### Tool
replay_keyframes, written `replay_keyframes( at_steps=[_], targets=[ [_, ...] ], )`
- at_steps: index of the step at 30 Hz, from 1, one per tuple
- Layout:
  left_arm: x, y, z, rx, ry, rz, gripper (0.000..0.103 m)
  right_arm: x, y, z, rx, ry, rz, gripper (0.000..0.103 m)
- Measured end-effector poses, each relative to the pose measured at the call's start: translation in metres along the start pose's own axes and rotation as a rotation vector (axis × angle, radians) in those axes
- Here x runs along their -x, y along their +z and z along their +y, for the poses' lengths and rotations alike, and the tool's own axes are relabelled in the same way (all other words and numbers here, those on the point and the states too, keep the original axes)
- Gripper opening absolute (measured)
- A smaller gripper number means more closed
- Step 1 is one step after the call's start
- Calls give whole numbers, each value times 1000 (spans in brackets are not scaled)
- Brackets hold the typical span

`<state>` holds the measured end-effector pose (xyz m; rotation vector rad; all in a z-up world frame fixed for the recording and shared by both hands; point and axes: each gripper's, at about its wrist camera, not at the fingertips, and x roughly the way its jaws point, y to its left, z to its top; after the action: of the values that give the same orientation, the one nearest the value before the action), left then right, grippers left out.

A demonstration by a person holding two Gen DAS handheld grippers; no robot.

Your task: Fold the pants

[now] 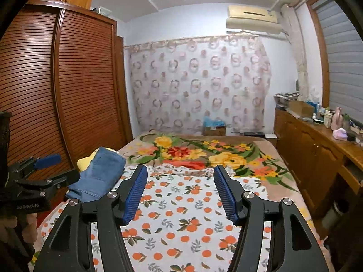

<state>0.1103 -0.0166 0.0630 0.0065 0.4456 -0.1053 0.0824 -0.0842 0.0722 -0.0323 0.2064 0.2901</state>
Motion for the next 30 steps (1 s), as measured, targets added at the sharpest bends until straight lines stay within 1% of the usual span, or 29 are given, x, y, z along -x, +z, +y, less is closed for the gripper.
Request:
replay_keyframes(
  at_steps=[8, 17, 22, 30],
  targets=[
    [1, -5, -4, 2, 4, -1, 88, 2, -5, 8, -5, -23, 2, 63],
    [5, -12, 0, 16, 11, -2, 88, 1, -5, 6, -7, -22, 7, 63],
    [5, -11, 1, 14, 10, -1, 88, 0, -5, 3, -1, -21, 7, 63],
    [8, -9, 14, 25, 16, -8, 88, 1, -9, 2, 2, -19, 10, 63]
  ],
)
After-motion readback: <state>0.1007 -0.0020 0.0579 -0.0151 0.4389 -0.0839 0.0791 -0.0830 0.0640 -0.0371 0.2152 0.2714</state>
